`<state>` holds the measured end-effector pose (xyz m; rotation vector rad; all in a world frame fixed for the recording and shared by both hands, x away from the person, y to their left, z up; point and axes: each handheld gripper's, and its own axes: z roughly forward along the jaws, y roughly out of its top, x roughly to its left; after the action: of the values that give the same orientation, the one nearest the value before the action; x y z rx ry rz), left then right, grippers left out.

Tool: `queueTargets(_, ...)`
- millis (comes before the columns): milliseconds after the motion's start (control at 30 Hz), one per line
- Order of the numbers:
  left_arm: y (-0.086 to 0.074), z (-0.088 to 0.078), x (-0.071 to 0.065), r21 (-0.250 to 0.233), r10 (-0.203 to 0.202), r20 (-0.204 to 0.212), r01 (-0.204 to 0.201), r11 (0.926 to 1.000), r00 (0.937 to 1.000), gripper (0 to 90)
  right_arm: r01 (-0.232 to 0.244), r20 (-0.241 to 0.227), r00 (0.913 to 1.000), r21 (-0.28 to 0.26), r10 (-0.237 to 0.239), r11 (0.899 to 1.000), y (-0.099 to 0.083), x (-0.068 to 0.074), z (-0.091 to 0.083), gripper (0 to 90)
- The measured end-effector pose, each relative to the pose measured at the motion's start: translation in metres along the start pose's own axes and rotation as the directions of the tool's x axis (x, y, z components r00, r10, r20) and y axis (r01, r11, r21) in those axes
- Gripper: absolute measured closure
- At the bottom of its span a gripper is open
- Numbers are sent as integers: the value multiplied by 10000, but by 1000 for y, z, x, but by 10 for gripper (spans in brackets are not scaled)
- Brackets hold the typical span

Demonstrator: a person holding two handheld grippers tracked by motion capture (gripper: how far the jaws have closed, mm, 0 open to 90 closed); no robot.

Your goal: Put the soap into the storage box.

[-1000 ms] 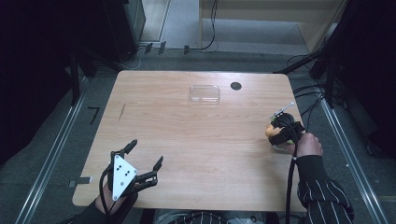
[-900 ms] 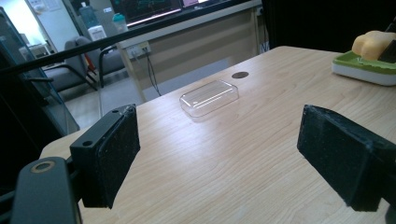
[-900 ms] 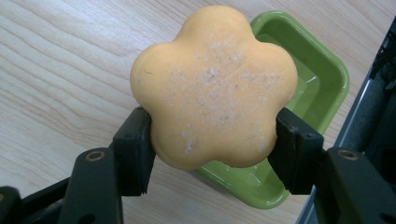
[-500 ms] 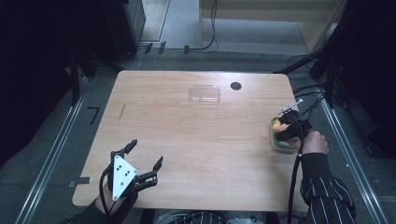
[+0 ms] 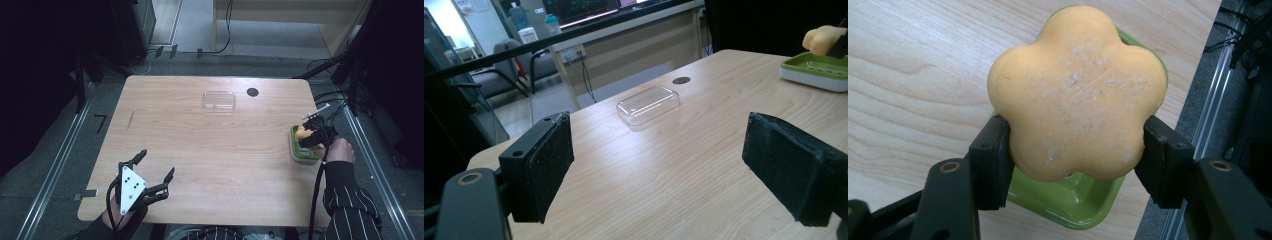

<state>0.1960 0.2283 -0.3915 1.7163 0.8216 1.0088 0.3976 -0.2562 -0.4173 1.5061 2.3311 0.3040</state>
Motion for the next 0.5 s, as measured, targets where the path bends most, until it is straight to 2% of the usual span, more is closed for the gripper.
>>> queueTargets(233, 0, 0, 0, 0, 3, -2, -3, 10000, 10000, 135, -124, 4, 9999, 124, 124, 9998, 2, -5, 6, 402)
queueTargets(500, 0, 0, 0, -5, -10, -12, 10, 10000, 10000, 135, -202, -97, 9997, 517, 207, 9985, 4, -9, 18, 402)
